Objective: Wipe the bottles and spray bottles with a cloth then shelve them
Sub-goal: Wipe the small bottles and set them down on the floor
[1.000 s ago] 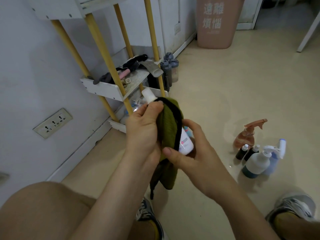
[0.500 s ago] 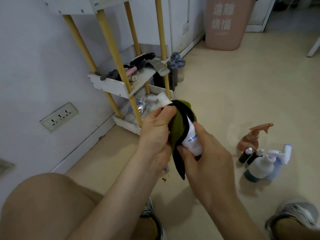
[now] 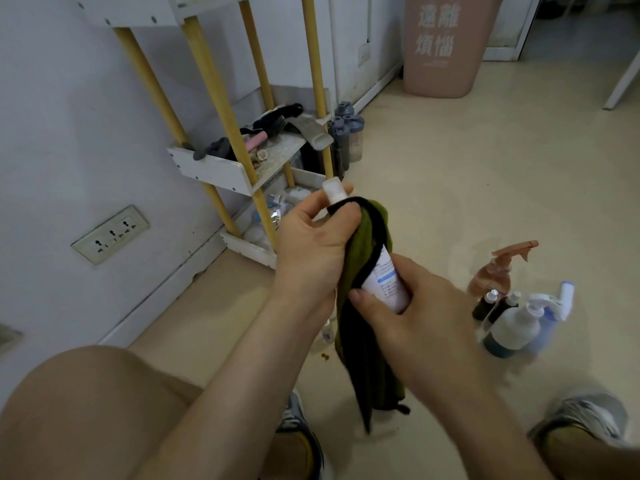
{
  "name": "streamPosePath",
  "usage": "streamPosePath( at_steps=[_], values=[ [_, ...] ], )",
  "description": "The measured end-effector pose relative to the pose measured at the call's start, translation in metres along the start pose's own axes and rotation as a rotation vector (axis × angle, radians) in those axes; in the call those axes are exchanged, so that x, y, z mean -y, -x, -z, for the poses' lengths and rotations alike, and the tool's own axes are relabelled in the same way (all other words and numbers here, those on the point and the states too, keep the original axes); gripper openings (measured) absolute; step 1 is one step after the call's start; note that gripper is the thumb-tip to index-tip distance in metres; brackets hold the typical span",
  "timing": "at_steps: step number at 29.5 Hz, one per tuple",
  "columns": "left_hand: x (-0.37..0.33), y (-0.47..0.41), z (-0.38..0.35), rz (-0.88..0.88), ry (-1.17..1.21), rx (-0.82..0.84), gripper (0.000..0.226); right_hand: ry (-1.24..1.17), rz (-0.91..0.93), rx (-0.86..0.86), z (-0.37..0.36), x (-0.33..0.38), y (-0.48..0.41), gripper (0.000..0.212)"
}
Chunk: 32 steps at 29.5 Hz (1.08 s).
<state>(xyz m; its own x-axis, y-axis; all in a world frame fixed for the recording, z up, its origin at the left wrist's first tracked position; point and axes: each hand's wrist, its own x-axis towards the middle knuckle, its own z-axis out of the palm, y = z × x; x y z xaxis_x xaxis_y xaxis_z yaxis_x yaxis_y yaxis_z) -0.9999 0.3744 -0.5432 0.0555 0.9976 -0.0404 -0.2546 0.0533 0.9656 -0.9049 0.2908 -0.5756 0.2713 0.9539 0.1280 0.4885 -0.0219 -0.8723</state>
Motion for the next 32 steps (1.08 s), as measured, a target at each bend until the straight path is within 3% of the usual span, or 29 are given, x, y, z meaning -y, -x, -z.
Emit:
streamPosePath(
  at_steps=[1, 3, 6, 9, 11, 14, 16, 19, 21, 26, 29, 32],
  values=[
    [0.002, 0.002, -0.001, -0.012, 0.000, -0.039, 0.027, 0.157, 0.040, -0.089, -0.009, -0.001, 0.002, 0.031],
    [0.003, 0.005, -0.003, -0.028, 0.038, -0.071, 0.029, 0.207, 0.100, -0.136, -0.017, -0.005, 0.004, 0.041],
    [0.001, 0.006, 0.002, 0.029, 0.108, -0.070, 0.023, -0.224, 0.010, 0.105, -0.007, 0.001, -0.005, 0.026],
    [0.001, 0.003, 0.005, 0.064, 0.130, -0.136, 0.026, -0.727, -0.289, 0.318, 0.008, 0.010, -0.012, 0.050],
    [0.003, 0.004, 0.004, 0.078, 0.154, -0.160, 0.026, -0.788, -0.357, 0.326, 0.013, 0.010, -0.012, 0.052],
    [0.005, 0.004, 0.003, 0.125, 0.238, -0.129, 0.025, -0.655, -0.267, 0.280, 0.013, 0.008, -0.011, 0.029],
    [0.006, 0.004, 0.004, 0.127, 0.282, -0.057, 0.024, -0.437, -0.154, 0.142, 0.009, 0.001, -0.012, 0.015],
    [0.016, 0.017, -0.004, 0.110, 0.295, 0.104, 0.031, -0.210, -0.038, -0.147, 0.004, -0.003, -0.010, 0.031],
    [0.029, 0.029, -0.015, 0.131, 0.270, 0.205, 0.033, -0.153, 0.046, -0.249, 0.007, -0.002, -0.011, 0.036],
    [0.037, 0.021, -0.014, 0.233, 0.316, 0.124, 0.042, -0.010, 0.168, -0.097, 0.010, -0.006, -0.013, 0.035],
    [0.032, 0.016, -0.008, 0.195, 0.246, 0.082, 0.035, 0.024, 0.200, -0.003, 0.006, -0.004, -0.007, 0.035],
    [0.029, 0.018, -0.005, 0.098, 0.140, 0.069, 0.022, 0.133, 0.256, -0.066, 0.015, -0.003, -0.014, 0.029]
  ],
)
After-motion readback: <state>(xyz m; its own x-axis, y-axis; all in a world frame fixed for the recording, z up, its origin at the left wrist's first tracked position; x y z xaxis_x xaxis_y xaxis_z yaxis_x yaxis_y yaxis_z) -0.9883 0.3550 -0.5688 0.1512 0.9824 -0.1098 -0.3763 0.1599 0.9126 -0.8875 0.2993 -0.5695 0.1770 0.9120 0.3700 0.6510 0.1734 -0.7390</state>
